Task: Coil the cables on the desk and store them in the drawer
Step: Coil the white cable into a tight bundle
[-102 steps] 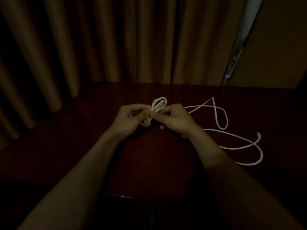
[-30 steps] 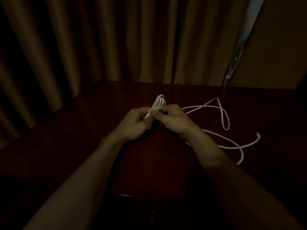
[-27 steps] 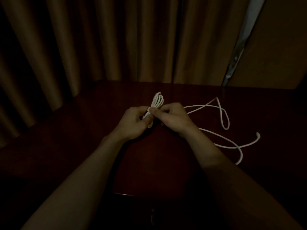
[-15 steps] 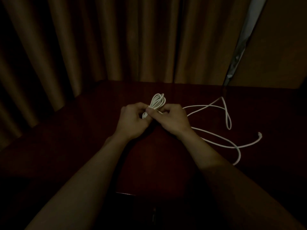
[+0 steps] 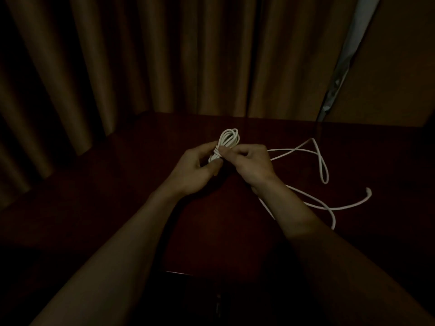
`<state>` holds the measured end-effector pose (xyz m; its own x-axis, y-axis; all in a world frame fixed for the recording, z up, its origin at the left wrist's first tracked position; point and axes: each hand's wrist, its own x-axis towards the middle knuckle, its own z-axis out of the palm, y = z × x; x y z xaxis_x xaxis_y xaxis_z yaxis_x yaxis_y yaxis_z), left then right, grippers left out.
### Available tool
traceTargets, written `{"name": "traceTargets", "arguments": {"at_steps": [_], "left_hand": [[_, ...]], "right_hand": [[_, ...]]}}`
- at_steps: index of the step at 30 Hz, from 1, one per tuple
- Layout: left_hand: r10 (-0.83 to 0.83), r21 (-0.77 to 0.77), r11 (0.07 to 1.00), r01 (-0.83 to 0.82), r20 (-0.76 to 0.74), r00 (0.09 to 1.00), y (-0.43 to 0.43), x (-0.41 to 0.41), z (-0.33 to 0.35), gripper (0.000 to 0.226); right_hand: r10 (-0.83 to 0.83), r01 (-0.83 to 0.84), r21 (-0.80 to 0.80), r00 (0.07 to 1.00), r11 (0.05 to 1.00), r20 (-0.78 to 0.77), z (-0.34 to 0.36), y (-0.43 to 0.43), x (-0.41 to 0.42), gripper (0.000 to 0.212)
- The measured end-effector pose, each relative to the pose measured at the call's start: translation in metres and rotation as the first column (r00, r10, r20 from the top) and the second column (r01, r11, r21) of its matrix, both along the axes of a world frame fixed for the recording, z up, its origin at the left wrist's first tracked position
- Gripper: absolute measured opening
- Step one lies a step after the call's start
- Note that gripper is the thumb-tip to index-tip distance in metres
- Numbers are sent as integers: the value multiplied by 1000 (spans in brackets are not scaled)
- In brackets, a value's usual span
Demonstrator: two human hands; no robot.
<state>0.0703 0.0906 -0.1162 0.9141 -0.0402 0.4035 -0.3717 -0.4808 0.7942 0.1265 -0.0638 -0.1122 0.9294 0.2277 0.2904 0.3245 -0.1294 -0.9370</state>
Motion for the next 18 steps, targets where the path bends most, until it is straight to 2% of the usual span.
{"name": "traceTargets", "arguments": {"at_steps": [7, 14, 18], "left_hand": [[46, 20, 999, -47, 52, 998, 2, 4, -4, 21], [293, 93, 947, -307, 145, 945, 4, 1, -4, 26], [352, 107, 923, -369, 151, 924, 4, 1, -4, 21]], "right_hand": [[52, -50, -86, 999, 995, 16, 2, -1, -5, 33], [32, 50, -427, 983, 903, 182, 3, 7, -10, 51], [38, 6, -369, 993, 930, 111, 6, 7, -12, 62]]}}
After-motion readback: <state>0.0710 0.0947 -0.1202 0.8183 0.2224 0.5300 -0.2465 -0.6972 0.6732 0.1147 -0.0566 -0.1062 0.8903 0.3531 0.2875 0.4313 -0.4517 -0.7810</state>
